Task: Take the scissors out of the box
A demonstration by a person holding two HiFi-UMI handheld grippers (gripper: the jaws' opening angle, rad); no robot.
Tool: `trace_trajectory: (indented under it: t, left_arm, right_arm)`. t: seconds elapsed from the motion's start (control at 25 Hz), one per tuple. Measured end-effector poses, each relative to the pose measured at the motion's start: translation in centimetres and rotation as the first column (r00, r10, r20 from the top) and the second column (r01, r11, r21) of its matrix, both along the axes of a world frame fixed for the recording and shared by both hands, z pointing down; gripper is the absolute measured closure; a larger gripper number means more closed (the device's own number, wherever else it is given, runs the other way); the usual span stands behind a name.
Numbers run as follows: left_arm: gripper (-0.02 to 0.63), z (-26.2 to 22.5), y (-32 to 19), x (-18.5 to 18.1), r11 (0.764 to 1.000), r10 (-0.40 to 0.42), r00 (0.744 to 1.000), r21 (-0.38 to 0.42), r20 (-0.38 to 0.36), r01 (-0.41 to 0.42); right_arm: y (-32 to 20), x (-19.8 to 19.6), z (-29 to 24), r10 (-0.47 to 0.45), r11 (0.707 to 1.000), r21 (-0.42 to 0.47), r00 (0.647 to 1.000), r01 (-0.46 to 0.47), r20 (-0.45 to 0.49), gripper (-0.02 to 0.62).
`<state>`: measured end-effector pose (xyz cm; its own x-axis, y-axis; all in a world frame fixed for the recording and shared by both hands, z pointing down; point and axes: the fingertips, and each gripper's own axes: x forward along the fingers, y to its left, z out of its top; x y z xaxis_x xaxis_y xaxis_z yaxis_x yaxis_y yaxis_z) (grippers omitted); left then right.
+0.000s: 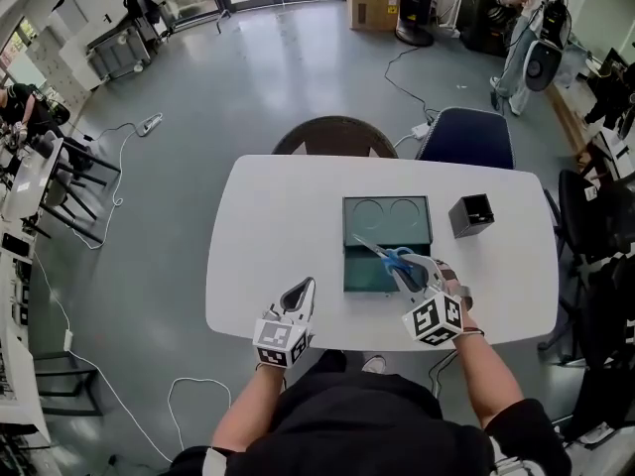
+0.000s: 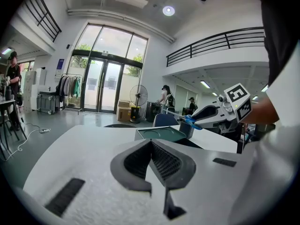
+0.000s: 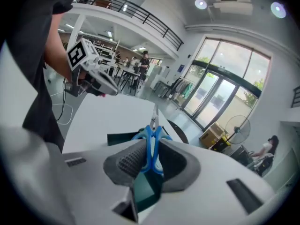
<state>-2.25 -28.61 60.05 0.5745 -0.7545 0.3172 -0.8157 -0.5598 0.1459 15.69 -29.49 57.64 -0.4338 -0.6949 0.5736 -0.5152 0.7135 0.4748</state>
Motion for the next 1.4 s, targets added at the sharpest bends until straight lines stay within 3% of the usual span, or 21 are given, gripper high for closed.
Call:
trace_trajectory:
  t: [0.28, 0.56, 1.08, 1.28, 1.4]
  left_arm:
    - [0.595, -1.9, -0.7, 1.3, 0.999, 0.021, 0.999, 0.029, -0.029, -0.02]
    - [0.595, -5.4, -2.7, 1.9, 0.988, 0.033, 0.999, 0.148, 0.039, -0.039]
    - [0.595, -10.6, -3.5, 0.1, 0.973, -0.029, 1.0, 0.228, -0.001, 0.029]
    - [0.595, -11.4, -3.4, 0.4, 0.971, -0.031, 1.0, 0.236, -0.006, 0.032]
    - [0.595, -11.1, -3.3, 0.5, 0.972, -0.025, 1.0, 0.232, -0.014, 0.027]
  right_arm:
    - [0.4, 0.5, -5.2, 0.136, 0.975, 0.142, 0.965, -0.171, 0.226, 0.506]
    - [0.4, 1.9, -9.4, 0.244, 0.924, 0.151, 0.845, -0.352, 0.476, 0.505]
    - [2.2, 7.0, -15.0, 0.303, 0.787, 0.209, 0.66, -0.58, 0.687, 0.505]
    - [2.9, 8.4, -15.6, 0.299, 0.754, 0.237, 0.641, -0.613, 0.707, 0.505]
    - [3.1, 8.7, -15.8, 0.3, 0.751, 0.242, 0.644, -0.615, 0.704, 0.505]
